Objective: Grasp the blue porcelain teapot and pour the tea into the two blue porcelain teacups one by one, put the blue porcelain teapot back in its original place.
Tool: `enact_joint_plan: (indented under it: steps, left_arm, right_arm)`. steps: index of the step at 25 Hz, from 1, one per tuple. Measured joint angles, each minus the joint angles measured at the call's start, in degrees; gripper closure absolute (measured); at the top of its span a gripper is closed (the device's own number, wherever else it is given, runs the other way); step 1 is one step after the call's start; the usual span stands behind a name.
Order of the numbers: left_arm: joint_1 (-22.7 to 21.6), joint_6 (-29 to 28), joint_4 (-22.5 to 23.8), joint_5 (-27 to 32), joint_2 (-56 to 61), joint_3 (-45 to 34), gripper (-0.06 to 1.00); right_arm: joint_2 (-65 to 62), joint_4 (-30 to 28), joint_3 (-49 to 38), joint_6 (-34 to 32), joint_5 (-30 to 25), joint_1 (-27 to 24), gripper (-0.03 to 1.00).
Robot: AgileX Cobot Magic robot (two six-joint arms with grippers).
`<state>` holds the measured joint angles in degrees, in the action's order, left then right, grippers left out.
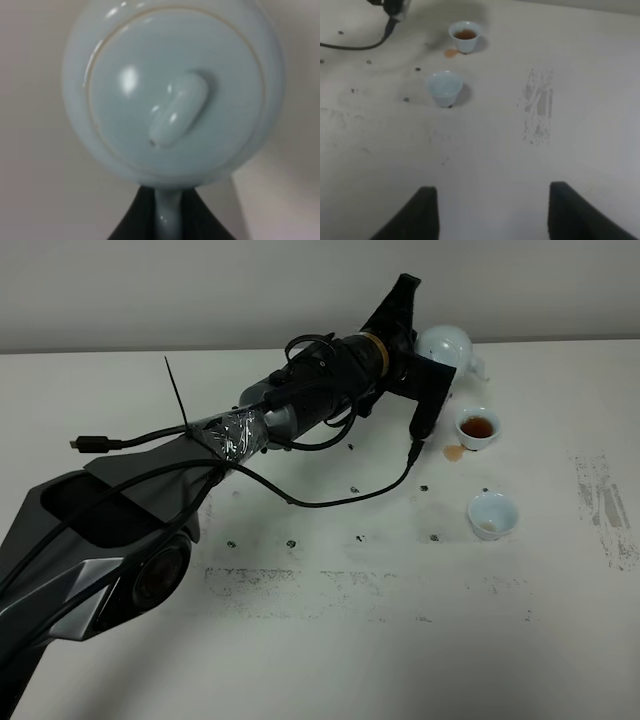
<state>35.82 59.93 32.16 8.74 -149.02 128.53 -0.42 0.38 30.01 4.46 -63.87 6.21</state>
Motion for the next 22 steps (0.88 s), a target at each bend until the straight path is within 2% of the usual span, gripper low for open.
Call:
enact_joint_plan:
  steps: [3, 5, 10, 17, 19, 22]
  left_arm:
    - [-1.2, -6.5, -6.7, 0.2, 0.4, 0.0, 0.88]
    - [-2.0, -10.2, -11.3, 2.5, 1.8, 0.0, 0.88]
    - [-4.2, -17.2, -25.3, 13.4, 7.2, 0.0, 0.88]
    - [-7.4, -21.4, -43.2, 29.4, 10.7, 0.1, 0.88]
    - [-8.3, -22.2, -46.5, 32.6, 10.4, 0.1, 0.88]
    - [-9.0, -22.6, -48.1, 34.2, 9.0, 0.1, 0.88]
  right_arm:
    - [0.0, 0.0, 0.0, 0.0, 0.0, 0.0, 0.5]
    - [0.0, 0.0, 0.0, 0.0, 0.0, 0.0, 0.5]
    - [0.0, 0.0, 0.0, 0.0, 0.0, 0.0, 0.5]
    - [0.0, 0.0, 0.0, 0.0, 0.0, 0.0, 0.5]
    - [0.0, 0.0, 0.0, 0.0, 0.0, 0.0, 0.5]
    - [0.0, 0.0, 0.0, 0.0, 0.0, 0.0, 0.5]
